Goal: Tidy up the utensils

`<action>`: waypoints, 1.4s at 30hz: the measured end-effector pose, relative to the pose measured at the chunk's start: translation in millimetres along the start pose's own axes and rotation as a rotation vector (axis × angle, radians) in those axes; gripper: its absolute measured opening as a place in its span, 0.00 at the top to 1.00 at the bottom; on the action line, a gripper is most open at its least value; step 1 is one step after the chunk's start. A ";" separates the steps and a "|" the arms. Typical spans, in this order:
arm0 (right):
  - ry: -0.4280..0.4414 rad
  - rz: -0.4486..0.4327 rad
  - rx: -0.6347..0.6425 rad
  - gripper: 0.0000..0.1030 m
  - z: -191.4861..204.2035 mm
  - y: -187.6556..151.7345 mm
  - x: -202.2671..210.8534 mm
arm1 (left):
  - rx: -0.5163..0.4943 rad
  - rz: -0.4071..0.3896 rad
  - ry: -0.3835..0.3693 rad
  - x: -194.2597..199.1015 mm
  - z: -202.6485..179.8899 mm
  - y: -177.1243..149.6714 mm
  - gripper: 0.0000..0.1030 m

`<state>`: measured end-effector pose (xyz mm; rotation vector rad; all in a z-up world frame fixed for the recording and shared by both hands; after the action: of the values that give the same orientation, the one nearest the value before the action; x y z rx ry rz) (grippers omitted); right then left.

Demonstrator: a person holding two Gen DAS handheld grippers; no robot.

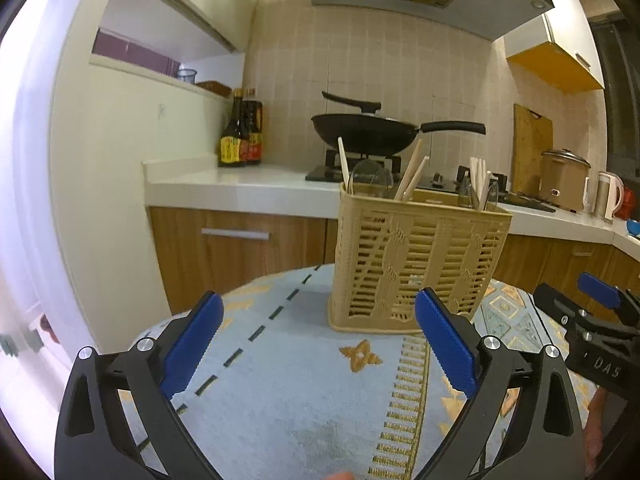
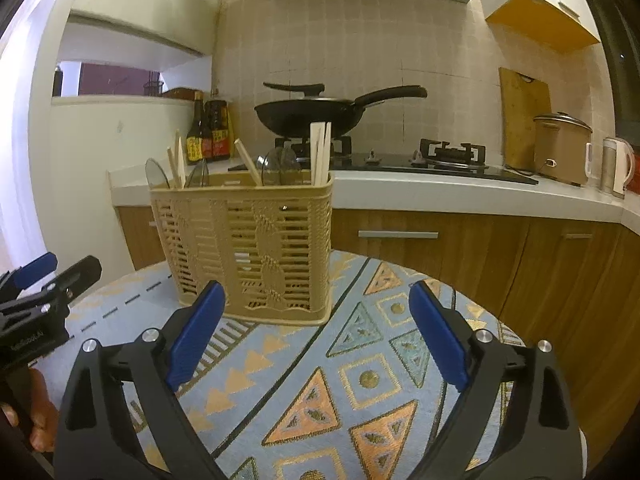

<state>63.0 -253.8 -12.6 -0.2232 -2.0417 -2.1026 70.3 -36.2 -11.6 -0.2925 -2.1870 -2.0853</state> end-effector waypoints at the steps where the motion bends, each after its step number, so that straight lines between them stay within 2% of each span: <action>1: 0.003 0.011 0.004 0.14 0.9 -1.6 -1.9 | -0.002 0.003 0.007 -0.7 0.9 -0.3 0.09; 5: 0.011 0.041 0.005 0.14 2.0 -6.2 -7.2 | -0.015 0.001 0.034 -1.3 2.6 -1.8 0.09; 13: 0.012 0.070 0.005 0.11 0.0 -10.3 -12.7 | -0.040 0.021 0.027 -5.0 -3.2 -4.1 0.07; 42: 0.007 0.098 -0.021 0.08 -6.6 -14.0 -18.6 | -0.029 0.057 0.021 -12.2 -1.5 -8.3 0.07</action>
<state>77.8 -259.3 -30.9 -0.3116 -1.9639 -2.0644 80.3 -38.9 -22.2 -0.3304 -2.1124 -2.0823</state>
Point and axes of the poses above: each gripper's, at about its wrist camera, not at the fingertips, and x roughly against the way its jaws point, z to its left, y to its top, the point moved 7 cm from there along -x, roughly the way its jaws point, and after that the axes turned 5 degrees about -z, right-handed, at the moved point
